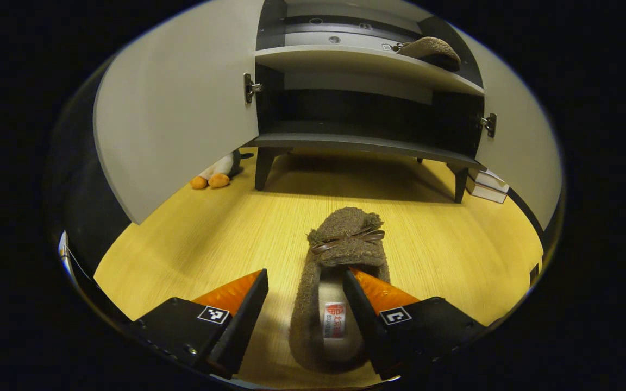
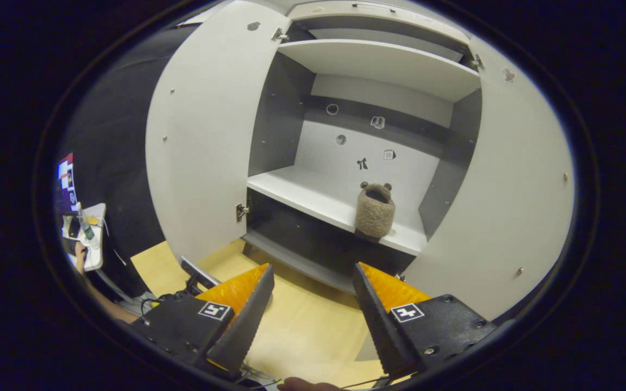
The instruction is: Grab one shoe with the right hand and put it into the shoe cabinet, grab the other shoe with the left hand and put it into the shoe cabinet; then close the right door with the right hand and the left door with the left hand.
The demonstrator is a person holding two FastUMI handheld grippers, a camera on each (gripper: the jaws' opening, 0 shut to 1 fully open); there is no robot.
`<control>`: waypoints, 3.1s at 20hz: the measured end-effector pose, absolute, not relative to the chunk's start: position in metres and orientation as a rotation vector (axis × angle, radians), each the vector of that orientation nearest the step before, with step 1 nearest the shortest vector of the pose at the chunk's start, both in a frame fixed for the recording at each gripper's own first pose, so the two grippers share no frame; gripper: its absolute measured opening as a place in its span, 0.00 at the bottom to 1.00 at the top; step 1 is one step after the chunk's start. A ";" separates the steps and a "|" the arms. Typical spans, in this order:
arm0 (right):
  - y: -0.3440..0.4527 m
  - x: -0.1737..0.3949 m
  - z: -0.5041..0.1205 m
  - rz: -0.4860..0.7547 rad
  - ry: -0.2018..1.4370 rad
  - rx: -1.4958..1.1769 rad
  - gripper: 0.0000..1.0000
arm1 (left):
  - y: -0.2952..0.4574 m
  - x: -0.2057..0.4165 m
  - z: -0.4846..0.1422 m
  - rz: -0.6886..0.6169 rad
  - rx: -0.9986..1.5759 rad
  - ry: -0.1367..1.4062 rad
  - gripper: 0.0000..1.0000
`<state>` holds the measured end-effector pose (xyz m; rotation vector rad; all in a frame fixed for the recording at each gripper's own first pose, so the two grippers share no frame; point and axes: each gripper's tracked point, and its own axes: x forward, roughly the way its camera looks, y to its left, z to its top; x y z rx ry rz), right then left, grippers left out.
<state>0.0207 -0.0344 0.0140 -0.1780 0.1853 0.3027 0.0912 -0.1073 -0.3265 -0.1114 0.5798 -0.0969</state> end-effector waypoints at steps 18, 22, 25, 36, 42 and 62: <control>-0.036 0.002 0.000 0.310 0.225 -0.178 0.92 | -0.100 0.098 -0.280 -0.009 -0.150 0.642 0.02; -0.038 0.000 0.005 0.311 0.194 -0.160 0.92 | -0.086 0.109 -0.216 0.004 -0.182 0.572 0.02; -0.042 -0.003 0.011 0.314 0.170 -0.134 0.92 | -0.070 0.124 -0.152 0.028 -0.173 0.497 0.02; -0.064 -0.012 0.053 0.319 0.084 0.044 0.92 | -0.056 0.206 0.036 0.057 -0.105 0.372 0.02; -0.099 -0.011 0.089 0.211 -0.036 0.016 0.92 | -0.071 0.308 0.064 0.042 -0.083 0.405 0.02; -0.111 0.005 0.104 0.182 -0.075 0.073 0.92 | -0.071 0.340 0.071 0.020 -0.145 0.410 0.90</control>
